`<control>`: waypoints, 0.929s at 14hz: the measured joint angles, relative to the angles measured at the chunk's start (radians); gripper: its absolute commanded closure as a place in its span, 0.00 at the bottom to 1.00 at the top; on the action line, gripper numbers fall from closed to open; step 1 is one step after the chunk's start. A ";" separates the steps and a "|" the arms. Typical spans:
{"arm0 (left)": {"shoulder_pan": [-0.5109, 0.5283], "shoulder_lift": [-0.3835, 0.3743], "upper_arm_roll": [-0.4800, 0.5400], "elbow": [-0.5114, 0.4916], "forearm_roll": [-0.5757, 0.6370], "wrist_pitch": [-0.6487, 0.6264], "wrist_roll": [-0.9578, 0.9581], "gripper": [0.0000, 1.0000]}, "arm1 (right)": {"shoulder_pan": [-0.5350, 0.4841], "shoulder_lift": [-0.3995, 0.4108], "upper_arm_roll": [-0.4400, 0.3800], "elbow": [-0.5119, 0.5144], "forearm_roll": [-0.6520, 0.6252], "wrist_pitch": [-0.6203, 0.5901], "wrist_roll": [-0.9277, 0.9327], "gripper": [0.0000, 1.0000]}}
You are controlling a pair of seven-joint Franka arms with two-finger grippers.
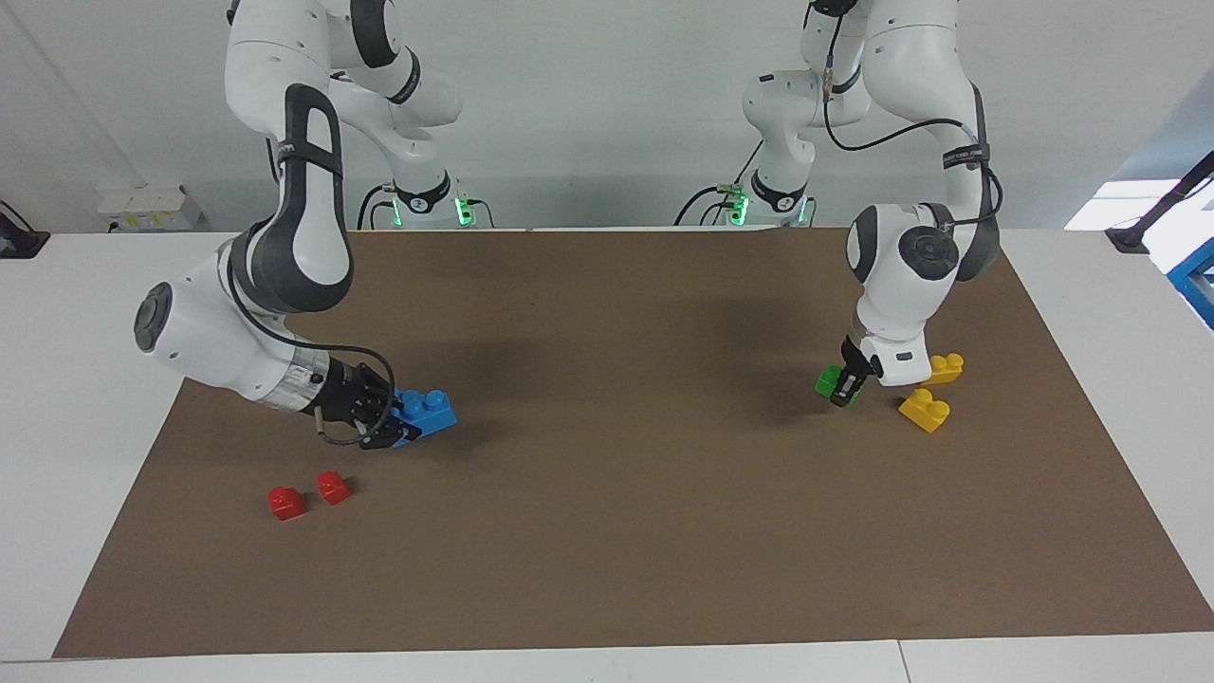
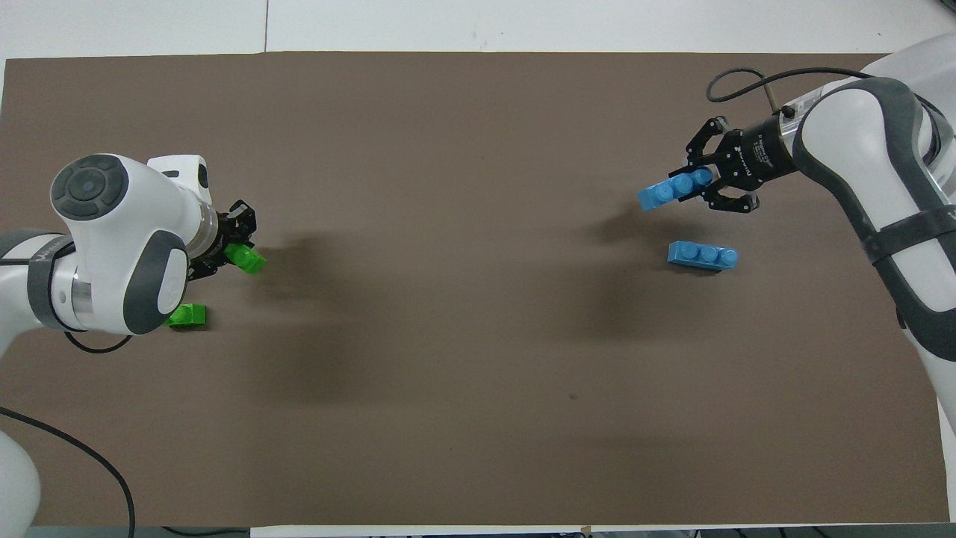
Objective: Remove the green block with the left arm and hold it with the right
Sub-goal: 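Set the green brick near the yellow bricks and withdraw the left gripper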
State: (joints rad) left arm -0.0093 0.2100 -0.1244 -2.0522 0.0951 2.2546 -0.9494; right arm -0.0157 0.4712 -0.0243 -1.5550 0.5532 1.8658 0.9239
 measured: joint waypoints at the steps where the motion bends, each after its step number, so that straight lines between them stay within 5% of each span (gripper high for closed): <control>1: 0.012 0.000 0.000 -0.007 0.000 0.005 0.051 1.00 | 0.000 0.020 0.001 0.017 0.000 0.001 -0.001 1.00; 9: 0.030 0.023 -0.001 -0.081 0.000 0.130 0.115 1.00 | 0.010 0.125 0.009 0.067 -0.001 0.121 -0.005 1.00; 10: 0.030 0.023 -0.001 -0.082 0.000 0.131 0.117 0.63 | 0.010 0.131 0.011 0.066 -0.001 0.135 -0.005 1.00; 11: 0.030 0.023 -0.002 -0.082 0.000 0.132 0.124 0.01 | 0.010 0.135 0.011 0.064 -0.001 0.144 -0.005 1.00; 13: 0.030 0.023 -0.002 -0.087 0.000 0.138 0.135 0.00 | 0.007 0.144 0.010 0.054 -0.001 0.161 -0.005 1.00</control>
State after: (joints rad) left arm 0.0204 0.2328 -0.1261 -2.1388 0.0948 2.3929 -0.8142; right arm -0.0088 0.6147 -0.0143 -1.5006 0.5520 2.0271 0.9194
